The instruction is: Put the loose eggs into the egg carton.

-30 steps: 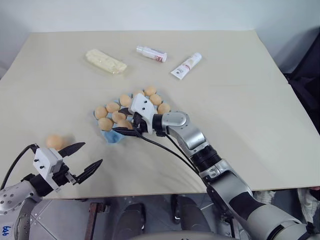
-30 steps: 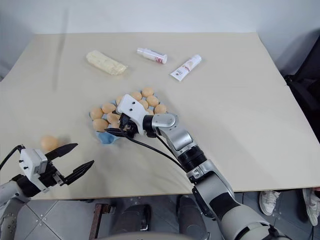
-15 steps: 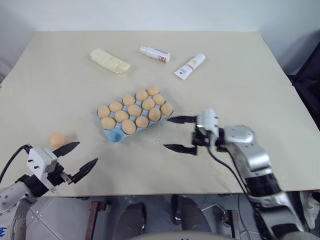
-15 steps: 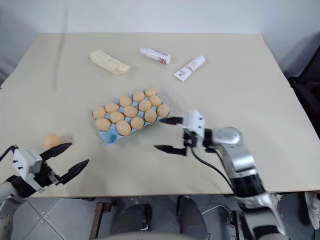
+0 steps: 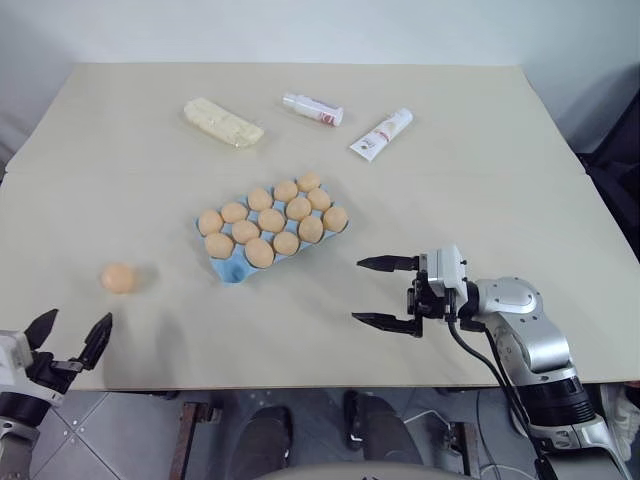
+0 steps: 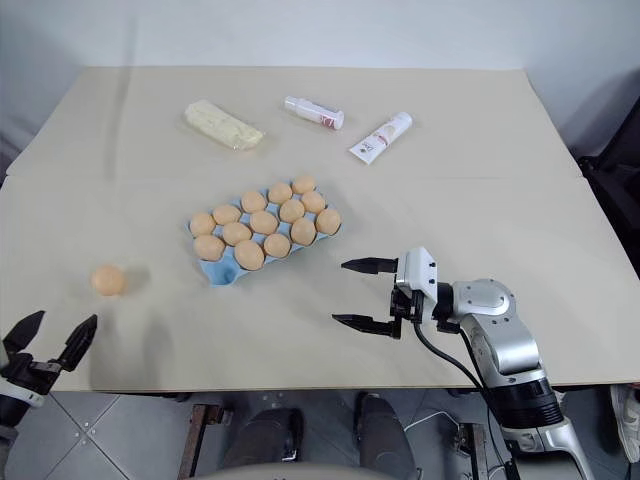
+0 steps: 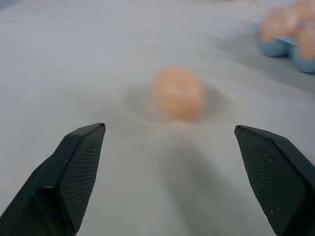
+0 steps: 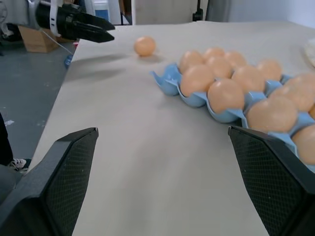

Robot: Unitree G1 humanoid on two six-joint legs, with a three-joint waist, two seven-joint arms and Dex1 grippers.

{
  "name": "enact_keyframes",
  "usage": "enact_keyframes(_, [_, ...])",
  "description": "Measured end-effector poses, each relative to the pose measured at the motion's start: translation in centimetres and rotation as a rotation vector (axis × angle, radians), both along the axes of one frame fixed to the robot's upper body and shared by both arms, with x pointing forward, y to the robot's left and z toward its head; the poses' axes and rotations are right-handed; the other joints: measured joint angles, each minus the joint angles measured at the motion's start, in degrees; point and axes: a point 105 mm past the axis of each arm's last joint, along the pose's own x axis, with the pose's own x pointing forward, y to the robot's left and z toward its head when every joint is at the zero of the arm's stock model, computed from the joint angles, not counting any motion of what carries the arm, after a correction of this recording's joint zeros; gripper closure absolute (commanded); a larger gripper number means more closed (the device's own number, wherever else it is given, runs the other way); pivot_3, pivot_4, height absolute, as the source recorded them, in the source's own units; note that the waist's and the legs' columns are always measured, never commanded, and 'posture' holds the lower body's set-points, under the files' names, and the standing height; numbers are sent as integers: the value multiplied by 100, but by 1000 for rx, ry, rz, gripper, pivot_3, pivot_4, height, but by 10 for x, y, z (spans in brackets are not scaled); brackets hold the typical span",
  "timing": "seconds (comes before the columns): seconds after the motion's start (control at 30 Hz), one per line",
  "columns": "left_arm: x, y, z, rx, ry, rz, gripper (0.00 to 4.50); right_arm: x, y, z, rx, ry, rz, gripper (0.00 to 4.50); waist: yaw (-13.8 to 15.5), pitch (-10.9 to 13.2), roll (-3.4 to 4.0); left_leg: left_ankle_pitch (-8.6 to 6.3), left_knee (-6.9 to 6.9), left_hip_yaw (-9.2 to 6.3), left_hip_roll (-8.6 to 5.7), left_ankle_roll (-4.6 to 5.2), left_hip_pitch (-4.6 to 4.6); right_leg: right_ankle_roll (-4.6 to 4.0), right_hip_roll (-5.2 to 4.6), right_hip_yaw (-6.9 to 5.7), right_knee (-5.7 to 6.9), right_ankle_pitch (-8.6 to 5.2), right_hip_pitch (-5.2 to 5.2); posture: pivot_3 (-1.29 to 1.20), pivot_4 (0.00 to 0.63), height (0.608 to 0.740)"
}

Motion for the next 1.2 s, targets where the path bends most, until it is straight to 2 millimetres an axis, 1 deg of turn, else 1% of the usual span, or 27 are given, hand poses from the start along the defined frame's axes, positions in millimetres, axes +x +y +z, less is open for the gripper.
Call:
enact_keyframes(0.07, [0,5,1,-4,-10,43,0,3,2,5,5,-18,2,64,11,0,0,0,0,0,0,0,1,0,0,0,0,0,0,0,150,740])
enact_keyframes(0.13, [4,6,2,-7,-22,51,0,4,3,9,4,-35,3,64,21,0,0,0,-1,0,0,0,2,-1,1,-2,1,0,0,0,150,740])
enact_keyframes(0.27, [29,-6,3,-11,-39,2,0,6,7,10,-3,-44,14,64,78,-1,-1,0,1,-2,-1,0,-1,0,0,-4,1,1,0,0,150,740])
enact_keyframes(0.4, [60,-23,14,-4,-61,-62,0,5,12,10,-2,-42,24,64,70,-2,-3,0,-1,-1,-1,0,-1,2,0,-4,1,2,0,0,150,740])
enact_keyframes(0.47, [73,-28,17,2,-53,-82,0,5,13,9,-3,-42,22,64,52,-2,-3,0,-3,1,-1,-1,-1,2,2,-3,2,2,-3,0,150,740])
enact_keyframes(0.53, [81,-28,14,-3,-31,-75,0,5,13,9,-5,-44,19,64,20,-2,-3,-1,-4,1,-1,-3,0,3,5,-3,3,2,-5,0,150,740])
enact_keyframes(0.63, [89,-26,-2,-24,43,-66,0,6,14,9,-4,-47,10,64,-8,-2,-3,-1,-3,1,-1,-3,-2,3,5,-6,3,2,-5,0,150,740])
enact_keyframes(0.7, [91,-29,-6,-32,64,-73,0,6,14,10,0,-49,6,64,-11,-2,-4,-1,0,1,-1,-3,-3,6,4,-5,3,3,-4,0,150,740])
enact_keyframes(0.8, [92,-30,-8,-35,76,-75,623,7,14,10,4,-50,-4,0,-12,-2,-4,-1,0,1,-1,-3,-2,7,3,-4,4,4,-3,0,150,740])
enact_keyframes(1.0, [93,-33,-7,-34,74,-98,2487,9,14,9,11,-45,-28,0,-6,-2,-4,0,1,1,-1,-4,-1,6,3,-4,6,4,-3,0,150,740])
enact_keyframes(1.03, [94,-35,-6,-30,72,-113,2682,9,14,8,9,-43,-32,0,-4,-2,-4,0,1,0,-1,-4,-1,6,2,-4,6,4,-3,0,150,740])
enact_keyframes(1.07, [94,-37,-5,-22,70,-129,2682,9,14,7,8,-41,-35,0,-3,-2,-4,0,1,0,-1,-4,-1,6,2,-4,6,4,-3,0,150,740])
enact_keyframes(1.13, [97,-47,2,-15,34,-205,2682,9,13,6,7,-38,-42,0,0,-2,-4,0,1,1,-1,-5,-1,6,2,-4,5,4,-3,0,150,740])
enact_keyframes(1.2, [101,-64,12,-3,-8,-326,2682,9,13,5,5,-37,-48,0,5,-2,-4,0,2,0,-1,-5,-2,6,2,-5,6,4,-3,0,150,740])
